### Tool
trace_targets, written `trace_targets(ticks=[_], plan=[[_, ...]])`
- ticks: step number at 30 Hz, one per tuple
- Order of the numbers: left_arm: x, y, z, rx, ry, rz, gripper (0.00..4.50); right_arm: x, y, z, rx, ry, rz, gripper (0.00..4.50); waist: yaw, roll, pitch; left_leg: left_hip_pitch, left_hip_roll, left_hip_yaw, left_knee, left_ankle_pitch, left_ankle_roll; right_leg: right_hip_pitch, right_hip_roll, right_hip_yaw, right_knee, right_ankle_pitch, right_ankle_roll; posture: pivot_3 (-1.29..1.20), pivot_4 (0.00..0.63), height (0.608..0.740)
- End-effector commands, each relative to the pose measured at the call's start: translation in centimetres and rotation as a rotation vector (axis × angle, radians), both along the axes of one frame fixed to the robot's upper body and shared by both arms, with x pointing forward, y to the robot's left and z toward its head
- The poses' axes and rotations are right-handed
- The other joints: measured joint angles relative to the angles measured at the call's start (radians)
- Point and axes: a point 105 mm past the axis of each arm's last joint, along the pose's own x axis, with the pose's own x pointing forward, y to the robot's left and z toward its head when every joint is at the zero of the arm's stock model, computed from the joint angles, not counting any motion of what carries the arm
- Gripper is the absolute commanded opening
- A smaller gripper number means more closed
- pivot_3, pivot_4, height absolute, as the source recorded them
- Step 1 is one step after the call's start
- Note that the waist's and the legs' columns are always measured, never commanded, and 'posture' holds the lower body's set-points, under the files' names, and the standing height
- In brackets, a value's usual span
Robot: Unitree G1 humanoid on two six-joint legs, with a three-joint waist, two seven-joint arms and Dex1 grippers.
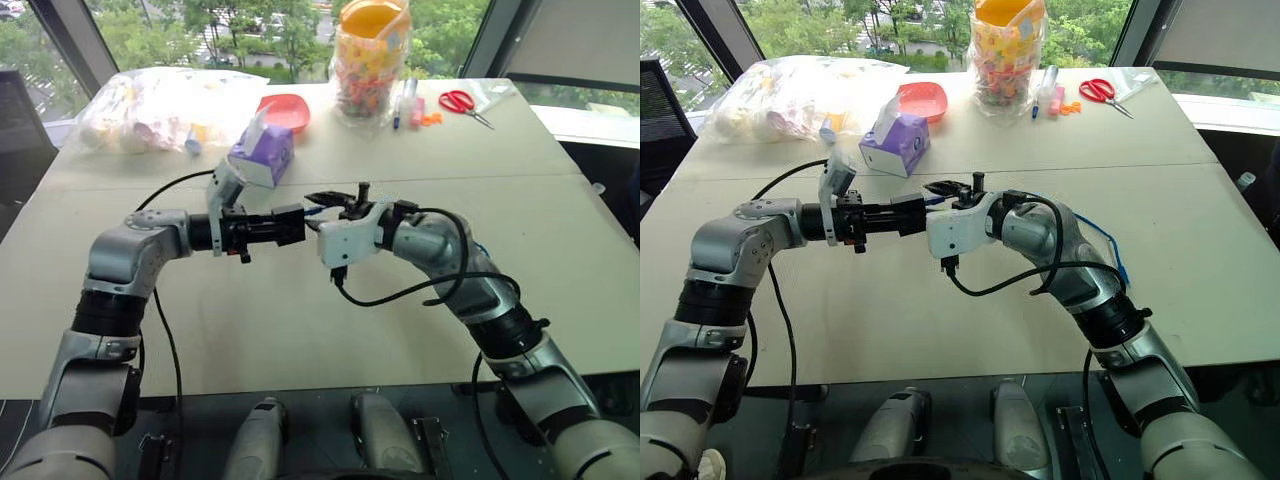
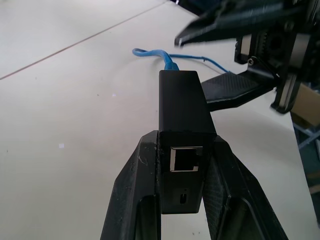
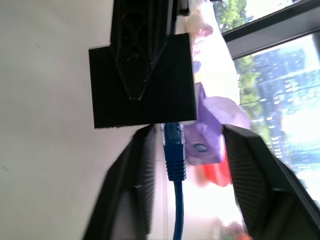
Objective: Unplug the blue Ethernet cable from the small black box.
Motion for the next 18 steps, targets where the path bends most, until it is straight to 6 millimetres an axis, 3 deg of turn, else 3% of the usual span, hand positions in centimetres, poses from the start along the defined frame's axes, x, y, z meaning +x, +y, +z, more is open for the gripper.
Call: trace_targets(ticks=[1, 2, 9, 18], plan=[[-0.8, -0.1, 1.6, 0.021, -0.072, -0.109, 0.49, -1.3, -1.6, 1.6, 0.114, 0.363, 0.011, 3.99, 0.002, 0.0, 0.0, 0.0, 0.0, 0.0, 0.0, 0.0, 0.0, 0.0, 0.0, 0.0, 0.0, 0.0, 0.0, 0.0, 0.15, 0.74], [-1.2, -0.1, 1.8, 0.025, -0.079, -0.143, 0.49, -1.6, -1.9, 1.9, 0.149, 0.458, 0.017, 4.44, 0.003, 0.0, 0.0, 0.0, 0.0, 0.0, 0.0, 0.0, 0.0, 0.0, 0.0, 0.0, 0.0, 0.0, 0.0, 0.0, 0.15, 0.74], [-2.2, -0.3, 2.6, 0.062, -0.124, -0.275, 0.49, -3.1, -2.6, 4.1, 0.391, 1.088, 0.056, 4.44, -0.001, 0.0, 0.0, 0.0, 0.001, -0.001, 0.0, 0.0, 0.0, 0.0, 0.0, -0.001, 0.0, 0.0, 0.0, 0.0, 0.15, 0.74], [-2.1, -0.6, 2.8, 0.068, -0.148, -0.302, 0.49, -2.9, -1.6, 4.1, 0.44, 1.21, 0.043, 4.44, 0.001, 0.0, 0.0, -0.002, 0.0, 0.0, 0.0, -0.001, 0.001, -0.001, 0.0, -0.001, 0.0, 0.0, 0.0, 0.0, 0.15, 0.74]])
